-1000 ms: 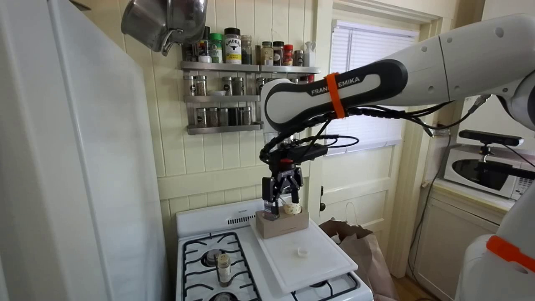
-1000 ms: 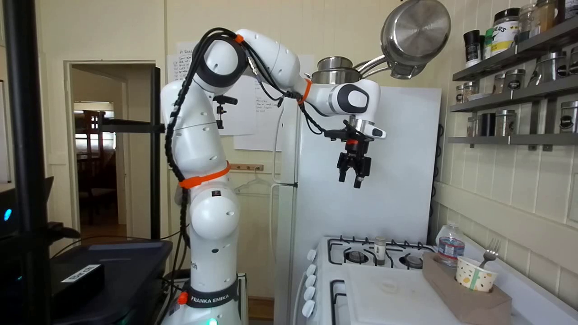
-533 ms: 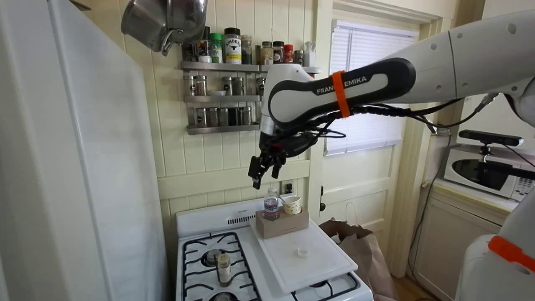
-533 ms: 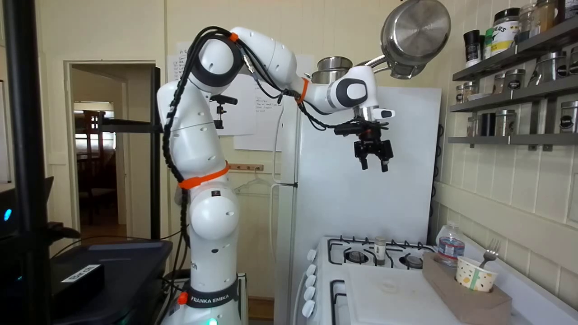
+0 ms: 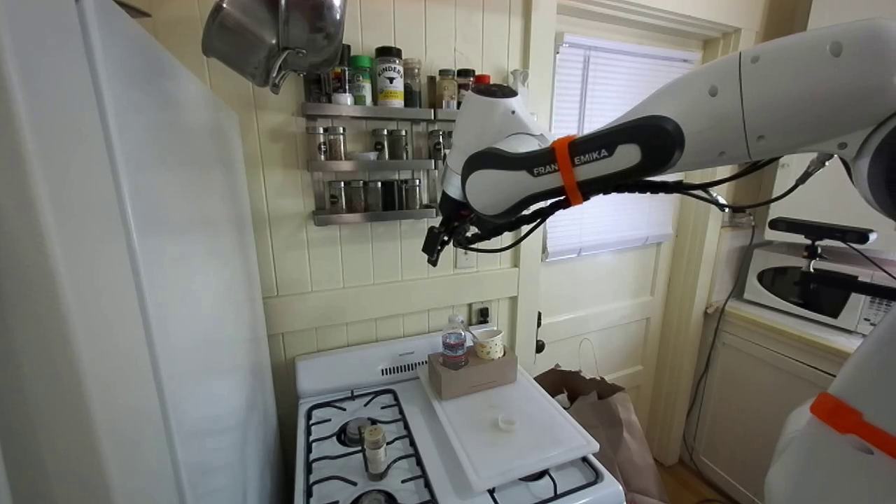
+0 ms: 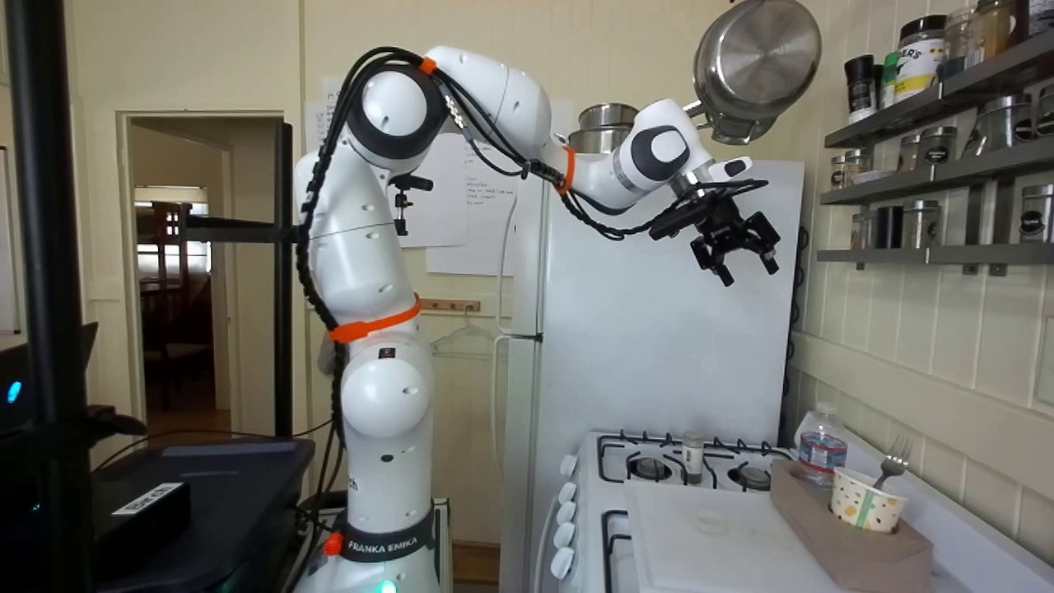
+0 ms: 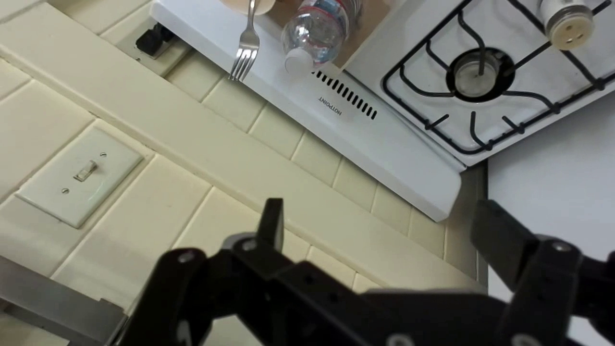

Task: Pick up the bottle from the shelf and put it on the kitchen board

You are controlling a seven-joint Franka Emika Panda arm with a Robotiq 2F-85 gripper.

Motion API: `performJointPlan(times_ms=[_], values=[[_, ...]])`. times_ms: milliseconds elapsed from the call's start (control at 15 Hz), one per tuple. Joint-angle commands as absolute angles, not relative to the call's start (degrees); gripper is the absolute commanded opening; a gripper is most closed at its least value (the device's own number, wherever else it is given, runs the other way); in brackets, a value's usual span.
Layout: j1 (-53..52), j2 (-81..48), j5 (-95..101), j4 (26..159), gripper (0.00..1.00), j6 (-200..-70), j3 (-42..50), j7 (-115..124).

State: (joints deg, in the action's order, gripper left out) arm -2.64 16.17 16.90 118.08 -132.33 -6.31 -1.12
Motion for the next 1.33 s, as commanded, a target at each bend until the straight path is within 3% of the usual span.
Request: performJointPlan(times_ms=[0,267,1067,1267], values=[[-2.75,16.12,16.89,117.96,1.0,-132.2,-6.37,-1.12],[-3.0,16.15,16.88,117.95,1.0,-132.19,-6.58,-1.12],[9.56,14.26,33.03,109.93,1.0,-150.54,-9.25,31.75],[8.57,14.83,31.13,110.47,1.0,-149.63,-8.2,28.59]])
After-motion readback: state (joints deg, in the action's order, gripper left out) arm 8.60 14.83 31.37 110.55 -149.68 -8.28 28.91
